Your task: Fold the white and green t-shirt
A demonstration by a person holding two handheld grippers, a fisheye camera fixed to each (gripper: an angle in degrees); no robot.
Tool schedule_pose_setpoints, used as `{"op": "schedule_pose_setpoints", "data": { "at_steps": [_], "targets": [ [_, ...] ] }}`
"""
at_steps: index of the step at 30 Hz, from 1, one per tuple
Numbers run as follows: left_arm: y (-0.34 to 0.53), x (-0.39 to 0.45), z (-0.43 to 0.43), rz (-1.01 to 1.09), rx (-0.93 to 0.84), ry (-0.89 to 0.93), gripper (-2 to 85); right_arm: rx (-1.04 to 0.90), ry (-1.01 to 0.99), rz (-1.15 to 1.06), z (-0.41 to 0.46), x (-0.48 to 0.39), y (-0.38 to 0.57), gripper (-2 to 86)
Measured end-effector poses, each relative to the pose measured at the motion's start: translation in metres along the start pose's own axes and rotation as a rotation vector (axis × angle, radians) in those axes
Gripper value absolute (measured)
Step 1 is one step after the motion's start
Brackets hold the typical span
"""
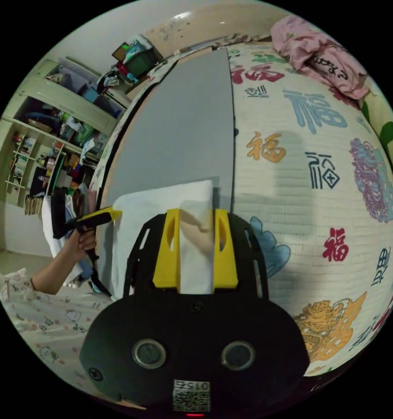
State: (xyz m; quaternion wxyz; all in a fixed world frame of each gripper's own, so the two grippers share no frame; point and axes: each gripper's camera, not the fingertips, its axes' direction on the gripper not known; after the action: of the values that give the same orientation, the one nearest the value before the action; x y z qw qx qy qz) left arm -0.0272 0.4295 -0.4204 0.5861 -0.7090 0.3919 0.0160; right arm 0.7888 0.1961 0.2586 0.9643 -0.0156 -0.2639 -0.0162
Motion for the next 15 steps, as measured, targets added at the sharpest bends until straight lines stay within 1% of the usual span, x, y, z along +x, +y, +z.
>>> {"op": "schedule_pose_setpoints", "data": {
  "at_steps": [2,4,6,10,12,13,15],
  "targets": [
    [0.004,-0.006,-0.009,-0.002,-0.017,0.003,7.0,-0.026,0.022,0.011,0.015,0.020,0.011,7.9],
    [0.012,-0.012,-0.020,-0.014,-0.039,0.043,4.4,-0.052,0.014,0.014,0.021,0.037,0.024,6.2],
    [0.032,-0.015,-0.057,-0.007,0.034,0.073,2.7,-0.056,-0.004,0.012,0.020,0.055,0.041,5.2],
    [0.073,0.001,-0.138,0.075,0.148,0.055,1.7,0.026,-0.105,-0.086,-0.011,0.084,0.100,4.2],
    [0.108,0.011,-0.206,0.123,0.262,0.045,1.5,0.082,-0.140,-0.152,-0.033,0.091,0.133,4.0],
    [0.118,0.013,-0.225,0.131,0.295,0.048,1.4,0.120,-0.162,-0.202,-0.047,0.094,0.154,3.9],
    [0.162,0.020,-0.307,0.169,0.444,0.071,1.3,0.186,-0.200,-0.285,-0.071,0.097,0.187,3.8]
  ]
}}
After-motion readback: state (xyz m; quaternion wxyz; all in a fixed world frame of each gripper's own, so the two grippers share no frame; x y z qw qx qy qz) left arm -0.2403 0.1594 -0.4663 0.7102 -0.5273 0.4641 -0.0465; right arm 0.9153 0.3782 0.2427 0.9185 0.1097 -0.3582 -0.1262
